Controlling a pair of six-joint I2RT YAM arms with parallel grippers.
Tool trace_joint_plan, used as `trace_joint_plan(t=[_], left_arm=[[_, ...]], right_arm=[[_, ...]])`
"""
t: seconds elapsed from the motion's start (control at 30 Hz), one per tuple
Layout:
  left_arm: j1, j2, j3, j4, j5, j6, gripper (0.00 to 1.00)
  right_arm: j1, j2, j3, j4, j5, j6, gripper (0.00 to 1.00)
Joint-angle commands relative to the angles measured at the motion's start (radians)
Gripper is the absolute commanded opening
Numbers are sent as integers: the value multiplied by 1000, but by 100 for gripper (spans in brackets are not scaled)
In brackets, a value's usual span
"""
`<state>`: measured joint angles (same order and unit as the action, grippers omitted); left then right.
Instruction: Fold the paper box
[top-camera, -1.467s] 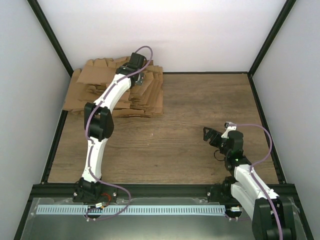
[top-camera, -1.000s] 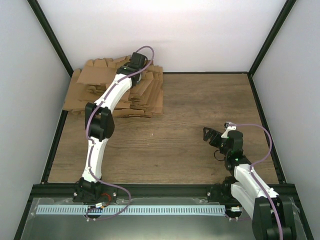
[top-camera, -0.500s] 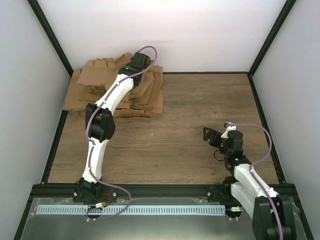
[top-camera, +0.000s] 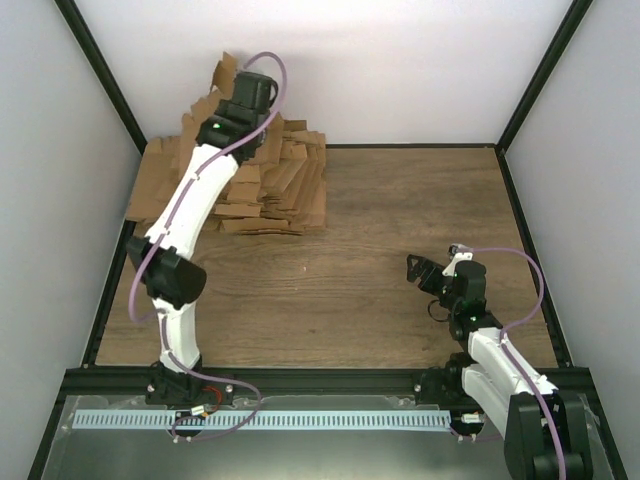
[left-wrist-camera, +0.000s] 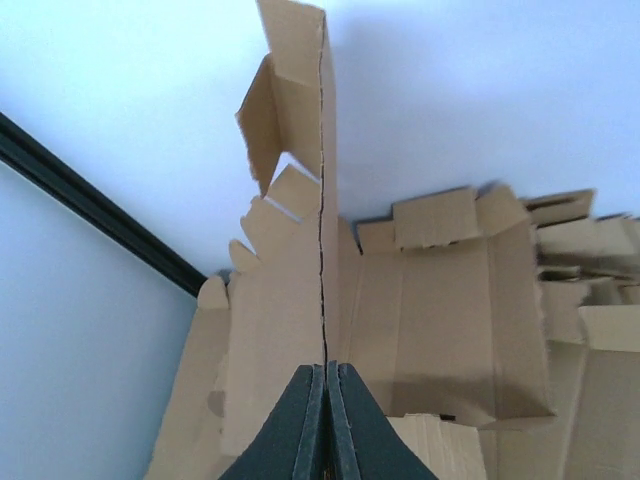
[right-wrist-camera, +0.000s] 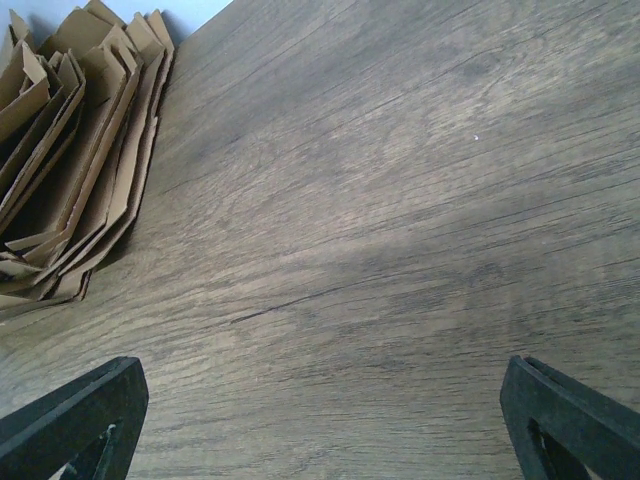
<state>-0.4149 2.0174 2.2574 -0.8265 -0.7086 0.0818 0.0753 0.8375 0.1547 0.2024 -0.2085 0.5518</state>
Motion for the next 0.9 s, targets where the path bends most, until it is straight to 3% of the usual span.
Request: trace_joint_plan(t=[0.0, 0.13, 0.37, 0.53, 0.57, 0.6, 0.63, 0.67, 0.73, 0.87], left_arm=[[-25, -134, 19, -74, 173, -58, 4], [-114, -295, -162, -53, 422, -104, 4], [-430, -586, -732, 182, 464, -288, 4], [-464, -729, -1171, 460, 680, -491, 7], [-463, -739, -1240, 503, 710, -520, 19], [-464, -746, -1280, 535, 736, -539, 37], [-464, -750, -1307, 554, 751, -552, 62], [-464, -756, -1329, 573, 759, -558, 78], [-462, -770, -1369, 597, 744, -560, 96], [-398, -772, -1371, 527, 693, -561, 100]], right_arm=[[7, -12, 49, -6, 17, 4, 100], [8, -14, 49, -7, 19, 5, 100], [6, 9, 70, -50, 13, 34, 100], [6, 80, 257, -283, -106, 53, 100], [6, 88, 280, -309, -124, 59, 100], [6, 94, 296, -326, -142, 60, 100], [6, 96, 305, -335, -160, 60, 100], [6, 99, 309, -340, -175, 64, 100], [6, 105, 312, -342, -206, 91, 100], [6, 145, 330, -380, -253, 163, 100]])
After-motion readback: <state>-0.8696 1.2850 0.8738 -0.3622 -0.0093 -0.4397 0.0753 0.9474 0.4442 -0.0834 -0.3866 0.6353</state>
